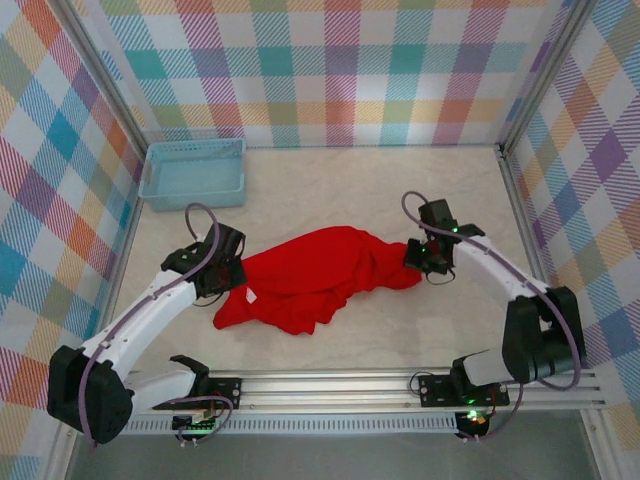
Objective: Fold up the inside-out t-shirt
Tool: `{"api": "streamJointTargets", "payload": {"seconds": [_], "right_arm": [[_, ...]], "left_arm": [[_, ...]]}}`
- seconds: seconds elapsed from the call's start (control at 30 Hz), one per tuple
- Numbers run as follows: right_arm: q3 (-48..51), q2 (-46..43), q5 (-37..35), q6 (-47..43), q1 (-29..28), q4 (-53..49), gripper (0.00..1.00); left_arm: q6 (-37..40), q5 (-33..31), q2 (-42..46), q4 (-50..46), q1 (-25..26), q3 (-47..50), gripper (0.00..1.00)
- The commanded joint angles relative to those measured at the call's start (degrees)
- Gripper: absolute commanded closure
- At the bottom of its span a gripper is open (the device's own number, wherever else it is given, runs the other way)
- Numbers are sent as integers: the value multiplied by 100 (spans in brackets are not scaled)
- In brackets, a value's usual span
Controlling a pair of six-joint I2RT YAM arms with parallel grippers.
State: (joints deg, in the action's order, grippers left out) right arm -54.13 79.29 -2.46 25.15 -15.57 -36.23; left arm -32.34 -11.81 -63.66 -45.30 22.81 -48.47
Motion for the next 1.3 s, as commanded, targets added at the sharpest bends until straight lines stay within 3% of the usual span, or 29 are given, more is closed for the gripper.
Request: {"api": "streamJointTargets", "payload": {"seconds": [0.0,0.1,0.23,0.37,0.5,0.67,0.73,0.83,0.93,1.03,1.27], "right_arm": [[-720,-701,-785,-391,-32,-448,100],[-1667,-655,-850,-572,-26,-788,100],[-3389,-182,-1147,-751,-24,-1422,100],[-4219,-320,-1049,-888,-29,-1526,100],[-3404,-913,-153,-688,-117,-1249,100],[-985,-1716,187,142,-224,-967,100],[-16,-1827,103,565,-222,-847,100],[1034,-1739,45,1121,-213,-587,100],[1424,-1574,-18,1433,-212,-365,100],[1393,-1437,-197,1564,-218,-326,100],[1551,-1397,-134,1660,-209,18,100]], "left_arm": [[142,402,303,272,-57,-262,100],[326,546,-85,122,-57,-1221,100],[581,-34,-634,-299,-79,-2833,100],[737,-85,-486,-290,-72,-3356,100],[562,673,-4,-62,-51,-2289,100],[101,1301,281,-137,121,-410,96],[-46,1593,131,-94,271,159,90],[-147,1600,-6,-59,444,499,72],[-14,1140,22,-311,442,-98,41],[175,826,-311,-351,458,-1065,23],[405,586,-2473,-83,812,-3085,10]]}}
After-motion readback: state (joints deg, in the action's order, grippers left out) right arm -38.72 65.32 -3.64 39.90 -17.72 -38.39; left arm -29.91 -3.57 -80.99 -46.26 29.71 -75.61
